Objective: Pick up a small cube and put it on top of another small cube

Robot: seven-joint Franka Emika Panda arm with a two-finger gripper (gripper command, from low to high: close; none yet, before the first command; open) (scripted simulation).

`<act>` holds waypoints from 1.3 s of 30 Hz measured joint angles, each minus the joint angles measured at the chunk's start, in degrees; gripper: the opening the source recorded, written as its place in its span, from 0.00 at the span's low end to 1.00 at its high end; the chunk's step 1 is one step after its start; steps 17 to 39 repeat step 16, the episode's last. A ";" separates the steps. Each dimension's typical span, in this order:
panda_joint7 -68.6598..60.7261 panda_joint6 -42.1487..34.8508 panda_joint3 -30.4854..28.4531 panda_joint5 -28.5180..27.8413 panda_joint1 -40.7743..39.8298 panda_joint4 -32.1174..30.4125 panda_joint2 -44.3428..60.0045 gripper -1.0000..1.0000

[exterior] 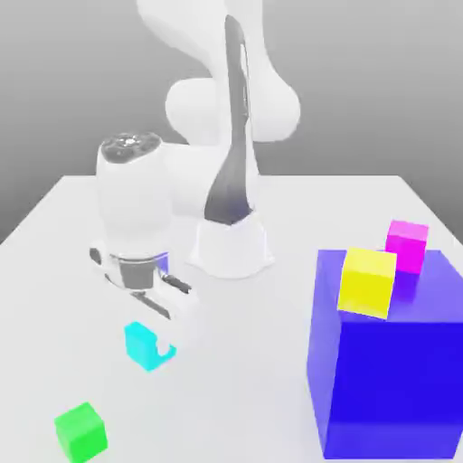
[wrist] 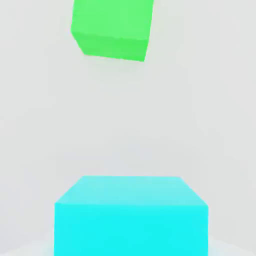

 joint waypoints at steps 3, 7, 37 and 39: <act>1.05 -4.11 -0.61 0.32 -0.71 6.14 2.05 0.00; 2.43 -9.51 -1.62 0.80 -1.61 14.41 4.94 0.00; 1.90 -3.06 -1.14 2.36 -2.53 17.65 14.66 1.00; 1.90 -3.06 -1.14 2.36 -2.53 17.65 14.66 1.00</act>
